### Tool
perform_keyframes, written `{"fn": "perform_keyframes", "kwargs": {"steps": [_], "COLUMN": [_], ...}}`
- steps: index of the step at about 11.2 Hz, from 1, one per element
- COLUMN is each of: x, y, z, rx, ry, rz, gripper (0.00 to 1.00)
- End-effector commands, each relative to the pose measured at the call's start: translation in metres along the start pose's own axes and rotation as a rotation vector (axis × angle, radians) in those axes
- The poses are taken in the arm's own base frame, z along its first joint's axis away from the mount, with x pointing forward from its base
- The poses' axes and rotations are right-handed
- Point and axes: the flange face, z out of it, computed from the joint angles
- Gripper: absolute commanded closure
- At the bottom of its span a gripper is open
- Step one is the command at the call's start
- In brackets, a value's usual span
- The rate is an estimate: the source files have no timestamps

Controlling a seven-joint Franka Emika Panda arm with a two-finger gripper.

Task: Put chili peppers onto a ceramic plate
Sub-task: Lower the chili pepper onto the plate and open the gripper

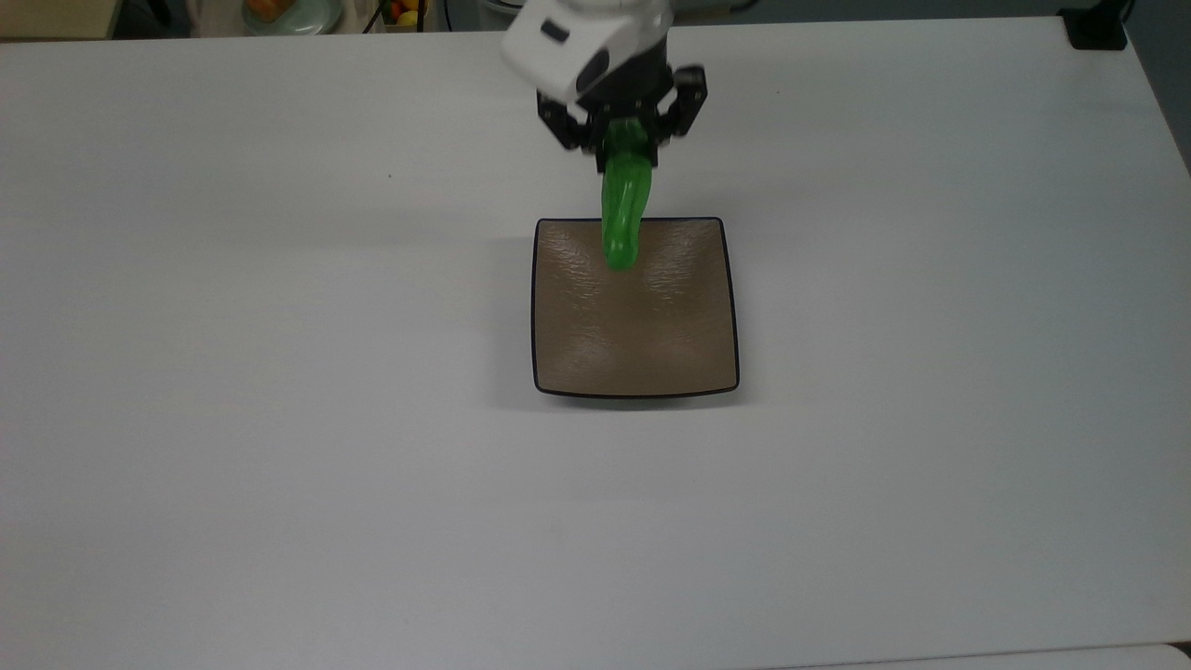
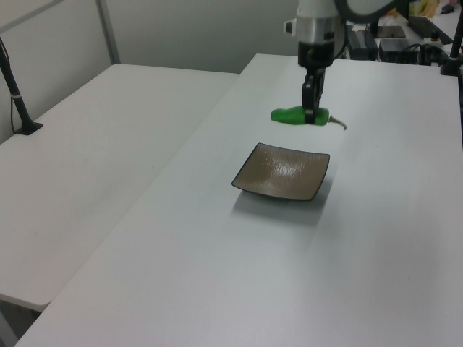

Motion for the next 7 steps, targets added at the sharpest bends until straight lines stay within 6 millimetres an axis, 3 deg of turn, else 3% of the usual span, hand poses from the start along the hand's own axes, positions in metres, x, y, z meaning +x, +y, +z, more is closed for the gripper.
{"fn": "perform_keyframes", "kwargs": {"steps": [1, 5, 6, 7], "x": [0.013, 0.035, 0.036, 0.037], "y": [0.012, 0.012, 0.010, 0.010], "z": [0.040, 0.090, 0.096, 0.101], "rx": [0.014, 0.014, 0.012, 0.012], "ry": [0.044, 0.092, 0.089, 0.082], "rz": [-0.002, 0.007, 0.005, 0.013], "gripper": [0.84, 0.80, 0.59, 0.10]}}
